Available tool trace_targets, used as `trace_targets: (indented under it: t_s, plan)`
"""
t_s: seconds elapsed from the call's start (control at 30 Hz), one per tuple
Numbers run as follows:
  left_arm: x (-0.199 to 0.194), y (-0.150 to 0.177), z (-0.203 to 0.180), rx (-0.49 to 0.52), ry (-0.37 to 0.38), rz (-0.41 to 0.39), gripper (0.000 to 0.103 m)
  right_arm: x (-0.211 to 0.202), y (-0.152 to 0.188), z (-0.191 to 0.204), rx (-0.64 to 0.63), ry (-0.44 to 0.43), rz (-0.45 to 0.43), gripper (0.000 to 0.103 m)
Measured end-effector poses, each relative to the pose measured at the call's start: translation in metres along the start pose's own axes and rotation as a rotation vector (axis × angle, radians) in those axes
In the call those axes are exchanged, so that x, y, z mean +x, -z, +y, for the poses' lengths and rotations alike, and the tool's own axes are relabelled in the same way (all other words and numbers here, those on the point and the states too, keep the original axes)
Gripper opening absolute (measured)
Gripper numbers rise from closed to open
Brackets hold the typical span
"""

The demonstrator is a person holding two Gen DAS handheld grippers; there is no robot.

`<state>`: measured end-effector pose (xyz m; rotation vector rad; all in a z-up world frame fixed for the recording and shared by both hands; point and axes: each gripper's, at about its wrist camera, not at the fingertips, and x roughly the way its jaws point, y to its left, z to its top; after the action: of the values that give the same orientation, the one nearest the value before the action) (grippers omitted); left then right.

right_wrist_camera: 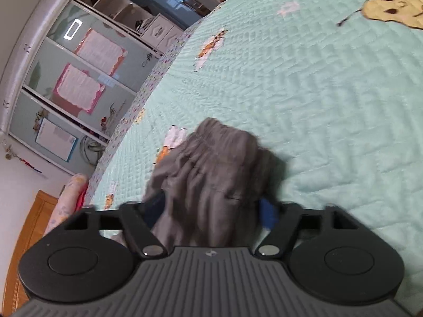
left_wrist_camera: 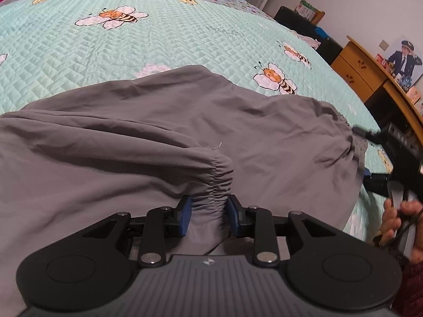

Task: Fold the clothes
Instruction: 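Grasp the waistband with the left gripper while the right gripper grasps it too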

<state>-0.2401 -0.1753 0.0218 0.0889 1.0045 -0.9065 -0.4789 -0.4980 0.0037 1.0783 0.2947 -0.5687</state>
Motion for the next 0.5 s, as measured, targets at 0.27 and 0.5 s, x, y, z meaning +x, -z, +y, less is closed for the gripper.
trace_targets:
  t_s: [0.27,0.5]
  plan:
    - [0.001,-0.002,-0.003,0.013,-0.009,0.014,0.033,-0.002,0.002,-0.01,0.026,-0.074,-0.011,0.084]
    - [0.003,-0.003,-0.006,0.021,-0.015,0.021,0.034,0.002,0.0,-0.003,0.025,-0.035,-0.014,0.085]
